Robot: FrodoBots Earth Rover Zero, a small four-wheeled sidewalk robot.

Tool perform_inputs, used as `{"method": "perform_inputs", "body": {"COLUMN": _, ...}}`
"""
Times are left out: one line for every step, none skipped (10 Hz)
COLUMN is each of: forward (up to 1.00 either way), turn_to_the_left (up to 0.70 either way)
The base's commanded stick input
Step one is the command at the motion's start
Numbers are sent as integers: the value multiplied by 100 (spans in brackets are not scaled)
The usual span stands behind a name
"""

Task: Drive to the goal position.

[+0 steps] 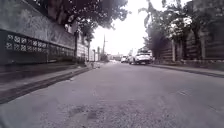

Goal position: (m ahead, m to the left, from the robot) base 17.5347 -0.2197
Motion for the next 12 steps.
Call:
{"method": "perform_inputs", "body": {"forward": 100, "turn_to_the_left": 0}}
{"method": "perform_inputs", "body": {"forward": 100, "turn_to_the_left": 0}}
{"method": "perform_inputs", "body": {"forward": 100, "turn_to_the_left": 0}}
{"method": "perform_inputs", "body": {"forward": 100, "turn_to_the_left": 0}}
{"method": "perform_inputs", "body": {"forward": 100, "turn_to_the_left": 0}}
{"method": "perform_inputs", "body": {"forward": 100, "turn_to_the_left": 0}}
{"method": "perform_inputs", "body": {"forward": 100, "turn_to_the_left": 0}}
{"method": "perform_inputs", "body": {"forward": 100, "turn_to_the_left": 0}}
{"method": "perform_inputs", "body": {"forward": 100, "turn_to_the_left": 0}}
{"method": "perform_inputs", "body": {"forward": 100, "turn_to_the_left": 0}}
{"method": "perform_inputs", "body": {"forward": 100, "turn_to_the_left": 0}}
{"method": "perform_inputs", "body": {"forward": 100, "turn_to_the_left": 0}}
